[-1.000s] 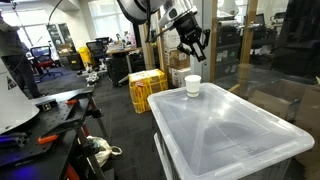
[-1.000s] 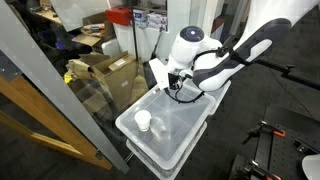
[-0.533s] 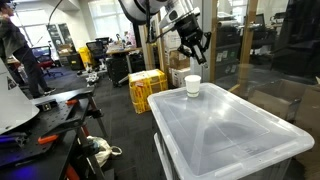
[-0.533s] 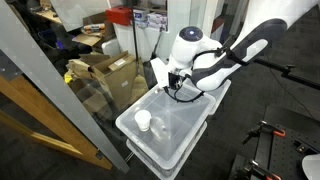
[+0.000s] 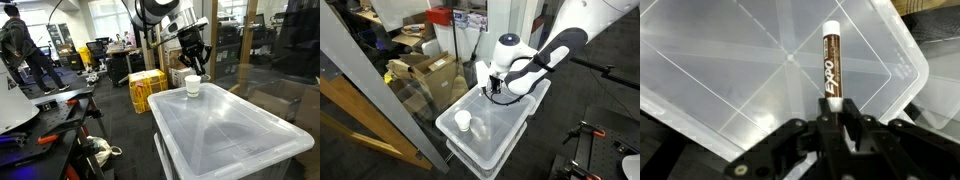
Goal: Pick up the pen out of the white cup and place it on top of the colourless box.
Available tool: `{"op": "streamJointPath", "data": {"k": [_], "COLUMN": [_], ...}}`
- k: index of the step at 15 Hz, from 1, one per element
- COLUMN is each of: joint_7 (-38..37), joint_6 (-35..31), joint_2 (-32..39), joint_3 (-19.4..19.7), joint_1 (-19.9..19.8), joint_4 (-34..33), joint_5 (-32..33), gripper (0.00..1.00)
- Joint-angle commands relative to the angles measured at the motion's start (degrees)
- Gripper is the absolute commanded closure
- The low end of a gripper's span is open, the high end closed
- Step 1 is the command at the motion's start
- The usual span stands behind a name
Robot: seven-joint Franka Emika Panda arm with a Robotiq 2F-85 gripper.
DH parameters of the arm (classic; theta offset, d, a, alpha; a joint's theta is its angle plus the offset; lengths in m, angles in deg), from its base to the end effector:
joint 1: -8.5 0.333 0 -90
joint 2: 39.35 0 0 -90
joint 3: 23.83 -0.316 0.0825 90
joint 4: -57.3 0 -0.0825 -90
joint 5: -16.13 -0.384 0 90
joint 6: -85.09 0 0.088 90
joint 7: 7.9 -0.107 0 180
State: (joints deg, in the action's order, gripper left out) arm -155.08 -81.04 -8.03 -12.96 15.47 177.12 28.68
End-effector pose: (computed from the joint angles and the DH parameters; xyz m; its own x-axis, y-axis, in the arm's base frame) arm 0.6044 -0.0261 0.1866 -0.7192 -0.6894 -0.0866 -0.6423 0.7071 -0.2957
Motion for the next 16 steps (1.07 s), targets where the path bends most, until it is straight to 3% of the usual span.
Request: {"op": "streamJointPath", "data": {"k": [1, 16], "joint_7": [4.1, 9.5], "joint_6": [1.8, -1.8], "joint_2": [3.2, 18.7], "joint_3": [-0.6, -2.1], "joint_1": [-0.3, -4.7], "joint_4": [-2.7, -11.9], "joint_5": [-6.6, -22.8], "gripper": [0.95, 0.95]}}
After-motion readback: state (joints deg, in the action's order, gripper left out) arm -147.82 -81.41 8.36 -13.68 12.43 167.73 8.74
